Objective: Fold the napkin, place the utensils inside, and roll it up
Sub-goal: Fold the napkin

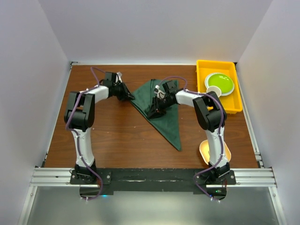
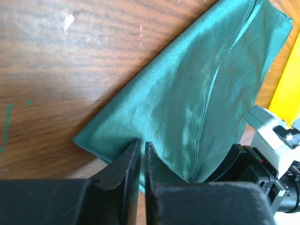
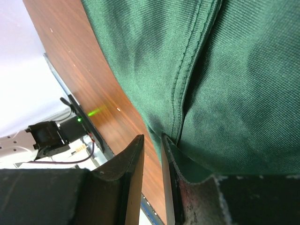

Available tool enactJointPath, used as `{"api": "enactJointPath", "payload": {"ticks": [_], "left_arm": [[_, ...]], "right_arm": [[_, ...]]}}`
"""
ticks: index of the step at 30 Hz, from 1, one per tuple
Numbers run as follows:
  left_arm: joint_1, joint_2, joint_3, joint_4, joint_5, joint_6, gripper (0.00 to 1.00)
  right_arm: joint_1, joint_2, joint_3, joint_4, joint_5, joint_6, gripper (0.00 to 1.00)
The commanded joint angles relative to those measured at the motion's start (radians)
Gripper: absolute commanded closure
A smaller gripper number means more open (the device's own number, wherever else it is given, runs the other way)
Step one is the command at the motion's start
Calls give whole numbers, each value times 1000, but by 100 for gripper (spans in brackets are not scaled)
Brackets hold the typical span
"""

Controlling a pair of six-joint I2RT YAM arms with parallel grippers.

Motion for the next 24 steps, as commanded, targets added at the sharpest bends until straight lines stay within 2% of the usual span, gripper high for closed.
{"api": "enactJointPath", "payload": {"ticks": [1, 4, 5, 7, 11, 19, 21, 24], "left_arm": [[7, -9, 79, -37, 14, 64, 80], [-22, -38, 90, -22, 39, 50, 75], [-32, -46, 96, -21, 46, 41, 75], [-61, -65, 90, -10, 49, 27, 75], [-105, -68, 64, 27, 65, 1, 80], [-133, -81, -14, 38, 98, 9, 84], [-135, -104, -28, 27, 106, 12, 84], [-135, -143, -25, -34, 91, 53, 83]], "right_arm": [[-13, -39, 60, -34, -3, -22, 75], [-31, -81, 112, -13, 15, 14, 72], [-35, -84, 147, 13, 31, 48, 65], [-48, -70, 188, 33, 58, 73, 60], [-77, -6, 326, 97, 140, 140, 50], [-102, 227, 671, 115, 174, 211, 52], [-104, 275, 727, 49, 196, 214, 55], [-113, 222, 718, -112, 250, 174, 55]]}}
